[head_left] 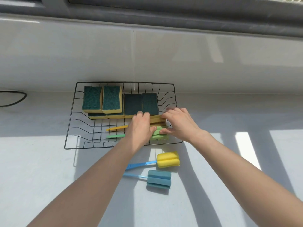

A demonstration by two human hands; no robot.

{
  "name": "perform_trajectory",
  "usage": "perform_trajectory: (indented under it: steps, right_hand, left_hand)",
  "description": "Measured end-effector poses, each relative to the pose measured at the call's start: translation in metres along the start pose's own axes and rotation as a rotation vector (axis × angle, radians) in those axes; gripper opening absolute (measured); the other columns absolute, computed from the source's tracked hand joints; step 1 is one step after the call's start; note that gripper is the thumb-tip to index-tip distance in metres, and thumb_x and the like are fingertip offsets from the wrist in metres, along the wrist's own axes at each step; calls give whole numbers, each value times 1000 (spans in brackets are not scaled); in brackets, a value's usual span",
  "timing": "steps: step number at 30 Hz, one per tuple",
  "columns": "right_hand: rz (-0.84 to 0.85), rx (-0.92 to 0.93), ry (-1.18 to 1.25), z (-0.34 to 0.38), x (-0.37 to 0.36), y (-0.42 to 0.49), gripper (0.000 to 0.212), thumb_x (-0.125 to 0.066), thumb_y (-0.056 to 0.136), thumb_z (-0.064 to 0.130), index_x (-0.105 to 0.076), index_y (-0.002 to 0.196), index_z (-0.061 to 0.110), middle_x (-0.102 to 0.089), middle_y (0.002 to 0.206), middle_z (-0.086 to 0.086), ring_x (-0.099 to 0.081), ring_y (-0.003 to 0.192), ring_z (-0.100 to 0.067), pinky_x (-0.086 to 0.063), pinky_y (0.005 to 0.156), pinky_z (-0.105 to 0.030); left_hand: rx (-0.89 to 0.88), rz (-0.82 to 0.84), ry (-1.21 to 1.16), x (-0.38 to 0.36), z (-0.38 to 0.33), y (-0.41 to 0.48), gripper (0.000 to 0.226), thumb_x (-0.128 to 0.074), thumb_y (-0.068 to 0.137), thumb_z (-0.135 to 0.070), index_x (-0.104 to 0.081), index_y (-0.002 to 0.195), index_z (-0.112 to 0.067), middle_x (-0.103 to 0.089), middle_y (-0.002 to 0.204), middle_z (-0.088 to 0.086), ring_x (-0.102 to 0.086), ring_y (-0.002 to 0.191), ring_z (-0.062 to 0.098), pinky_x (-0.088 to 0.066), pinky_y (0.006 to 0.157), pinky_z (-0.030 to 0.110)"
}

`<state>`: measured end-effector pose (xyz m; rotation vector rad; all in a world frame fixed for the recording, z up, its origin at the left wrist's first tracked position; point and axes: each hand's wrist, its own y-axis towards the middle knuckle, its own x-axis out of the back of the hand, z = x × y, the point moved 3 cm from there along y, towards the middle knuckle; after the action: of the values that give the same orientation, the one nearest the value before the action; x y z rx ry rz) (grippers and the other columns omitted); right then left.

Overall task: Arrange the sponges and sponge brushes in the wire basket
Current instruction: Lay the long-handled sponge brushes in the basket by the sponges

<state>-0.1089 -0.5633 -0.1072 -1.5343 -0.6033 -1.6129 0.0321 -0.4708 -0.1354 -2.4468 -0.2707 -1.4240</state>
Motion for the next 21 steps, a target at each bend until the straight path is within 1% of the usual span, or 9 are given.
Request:
perform_trajectory:
  steps: [3, 6, 11, 14, 16, 18, 19, 21]
  right_hand:
    - [-16, -1, -34, 3, -3, -2, 58, -69, 80, 62, -63, 123, 24, -65, 126, 4, -44, 133, -20, -34, 99, -39]
    - [-21, -8, -37, 4, -6, -5, 57, -68, 81, 61, -64, 124, 23, -64, 128, 6, -41, 138, -19, -35, 99, -39]
    - [-15, -18, -35, 8, -8, -8, 55, -69, 83, 58, -65, 123, 21, -64, 131, 6, -36, 142, -20, -36, 101, -38]
    - [-14, -21, -50, 11, -4, -10, 57, -68, 83, 59, -62, 127, 22, -62, 134, 6, -34, 143, -20, -34, 104, -38]
    - [-43, -35, -14, 13, 1, -15, 60, -70, 83, 58, -59, 131, 23, -60, 136, 5, -35, 143, -21, -33, 105, -39]
    - [-105, -49, 63, 15, 6, -26, 61, -72, 82, 55, -60, 133, 23, -60, 137, 6, -38, 141, -21, -35, 104, -40]
    - [-147, -58, 108, 17, 8, -33, 60, -73, 82, 54, -61, 132, 22, -61, 137, 6, -40, 140, -21, -37, 102, -40]
    - [-228, -73, 183, 21, 10, -51, 54, -73, 83, 51, -64, 127, 21, -64, 133, 5, -46, 135, -21, -39, 99, -41]
  left_hand:
    - [-109, -39, -20, 1, 2, -2, 41, -69, 87, -41, -56, 116, -14, -55, 111, 6, -54, 101, 24, -52, 85, 42]
    - [-178, 36, -57, -2, 9, -5, 52, -68, 86, -45, -59, 125, -13, -57, 119, 4, -56, 108, 22, -51, 92, 40]
    - [-176, 146, -33, -7, 15, -3, 55, -63, 90, -40, -54, 137, -14, -57, 136, 5, -54, 123, 24, -47, 102, 41]
    - [-175, 189, -34, -1, 13, -4, 57, -58, 94, -39, -48, 143, -14, -54, 142, 6, -51, 128, 23, -44, 106, 39]
    - [-183, 172, -57, 9, 12, -11, 57, -56, 95, -39, -46, 145, -13, -51, 147, 7, -48, 134, 23, -39, 110, 37]
    - [-191, 120, -110, 23, 11, -24, 58, -55, 96, -38, -45, 147, -13, -46, 153, 7, -42, 141, 21, -34, 115, 36]
    - [-202, 89, -138, 30, 10, -33, 57, -55, 96, -38, -47, 146, -13, -46, 153, 7, -41, 141, 20, -34, 115, 36]
    - [-250, 33, -168, 43, 6, -56, 52, -56, 96, -38, -53, 142, -13, -51, 149, 7, -45, 138, 19, -37, 112, 35]
